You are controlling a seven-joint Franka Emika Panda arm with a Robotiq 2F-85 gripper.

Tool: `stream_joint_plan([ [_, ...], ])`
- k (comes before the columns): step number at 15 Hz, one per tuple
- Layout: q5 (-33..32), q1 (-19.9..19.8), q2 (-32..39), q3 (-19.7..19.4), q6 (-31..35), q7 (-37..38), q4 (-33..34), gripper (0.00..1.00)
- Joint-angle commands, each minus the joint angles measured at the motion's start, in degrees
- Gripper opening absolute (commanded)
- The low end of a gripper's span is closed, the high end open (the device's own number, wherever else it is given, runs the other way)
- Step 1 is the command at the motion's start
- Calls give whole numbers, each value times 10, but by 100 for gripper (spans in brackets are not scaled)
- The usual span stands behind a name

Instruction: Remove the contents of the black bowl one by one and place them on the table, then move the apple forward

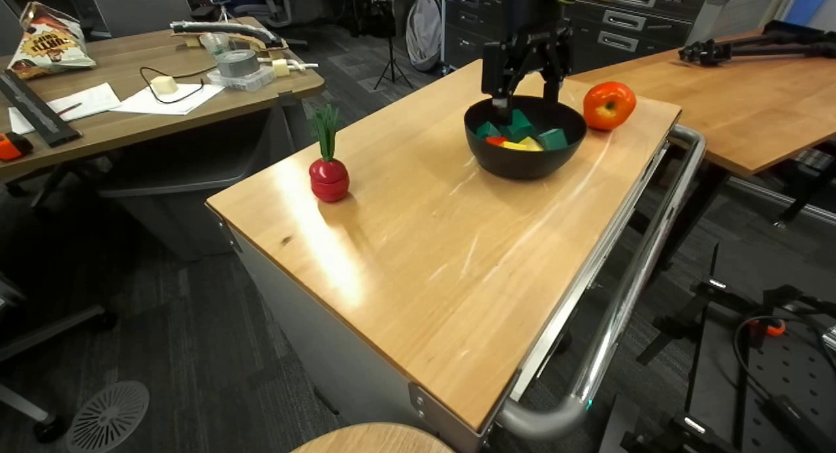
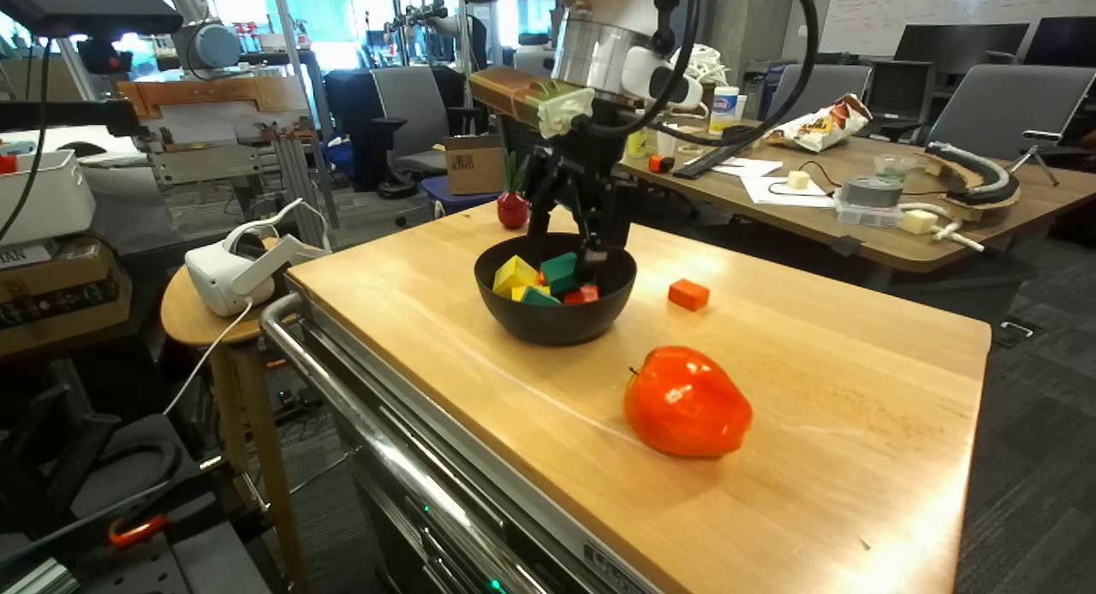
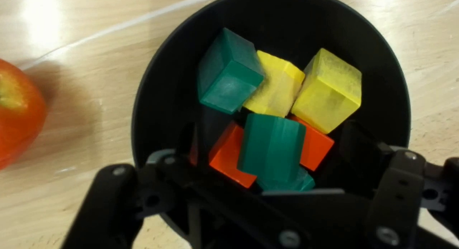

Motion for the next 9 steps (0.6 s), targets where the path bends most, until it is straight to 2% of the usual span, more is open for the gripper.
stream_joint_plan([
  [1, 18, -1, 23, -1, 26, 4, 4, 100],
  [2, 14, 0, 27, -1, 32, 7, 3, 75],
  [3, 13, 0, 31, -1, 33, 6, 4, 73],
  [9, 22, -3, 23, 0, 19, -5, 4, 27],
])
